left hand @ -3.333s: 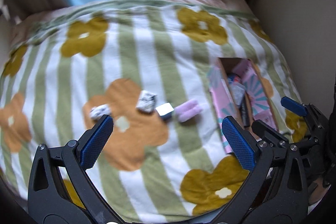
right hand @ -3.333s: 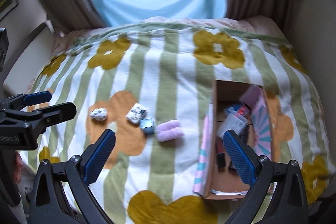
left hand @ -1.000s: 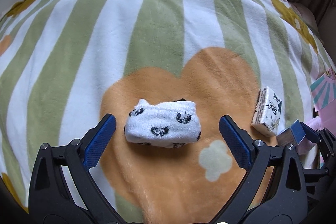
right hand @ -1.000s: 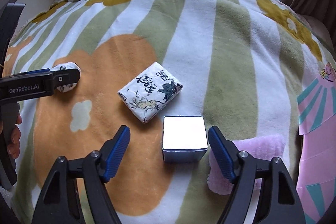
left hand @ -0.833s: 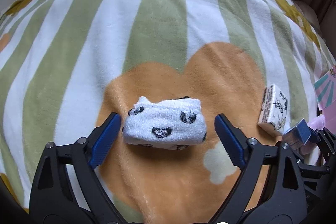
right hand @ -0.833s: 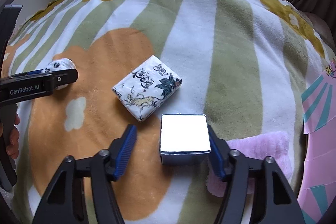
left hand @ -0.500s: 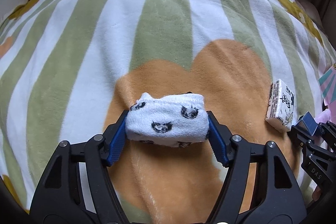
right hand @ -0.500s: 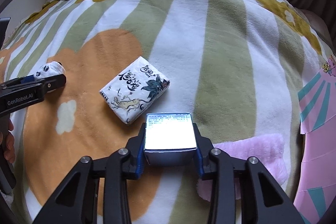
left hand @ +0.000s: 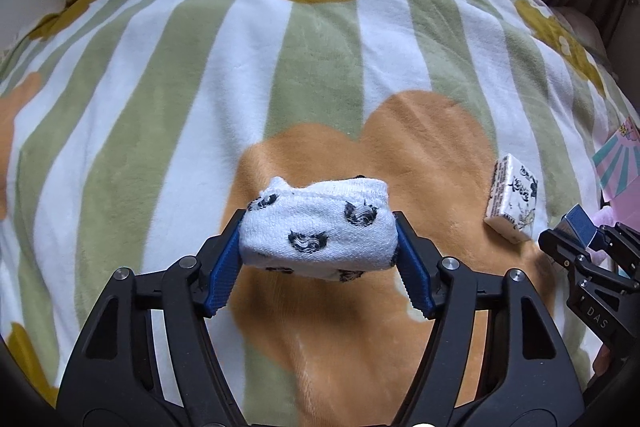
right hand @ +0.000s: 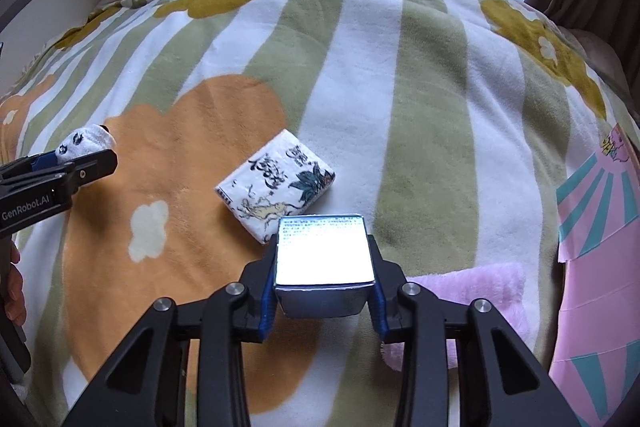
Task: Organize objects
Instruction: 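Carry the sock and blue cube over the cardboard box with both tools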
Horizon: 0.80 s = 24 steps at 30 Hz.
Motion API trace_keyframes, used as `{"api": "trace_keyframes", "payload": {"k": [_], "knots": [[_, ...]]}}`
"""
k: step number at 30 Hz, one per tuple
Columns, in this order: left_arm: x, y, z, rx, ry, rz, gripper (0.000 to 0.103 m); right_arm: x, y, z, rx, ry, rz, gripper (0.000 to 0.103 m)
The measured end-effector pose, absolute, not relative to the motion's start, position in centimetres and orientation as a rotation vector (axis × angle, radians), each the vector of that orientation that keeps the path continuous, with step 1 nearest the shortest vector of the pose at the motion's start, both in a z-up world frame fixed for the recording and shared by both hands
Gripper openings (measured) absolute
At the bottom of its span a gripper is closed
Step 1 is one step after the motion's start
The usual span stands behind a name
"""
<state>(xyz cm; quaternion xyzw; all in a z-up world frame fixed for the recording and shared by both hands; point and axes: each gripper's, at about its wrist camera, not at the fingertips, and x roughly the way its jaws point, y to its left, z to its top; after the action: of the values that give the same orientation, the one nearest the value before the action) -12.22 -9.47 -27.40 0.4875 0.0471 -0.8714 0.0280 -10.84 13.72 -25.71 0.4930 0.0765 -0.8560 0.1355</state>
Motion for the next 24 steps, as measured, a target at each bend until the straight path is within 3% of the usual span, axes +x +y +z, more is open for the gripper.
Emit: {"api": "trace_keyframes", "payload": {"k": [24], "knots": [[-6.6,-5.0,-10.1,1.445,0.09,-2.829,0.067,-5.6,16.4,-9.1,1.423,0.068,-2.611,0.034]]}}
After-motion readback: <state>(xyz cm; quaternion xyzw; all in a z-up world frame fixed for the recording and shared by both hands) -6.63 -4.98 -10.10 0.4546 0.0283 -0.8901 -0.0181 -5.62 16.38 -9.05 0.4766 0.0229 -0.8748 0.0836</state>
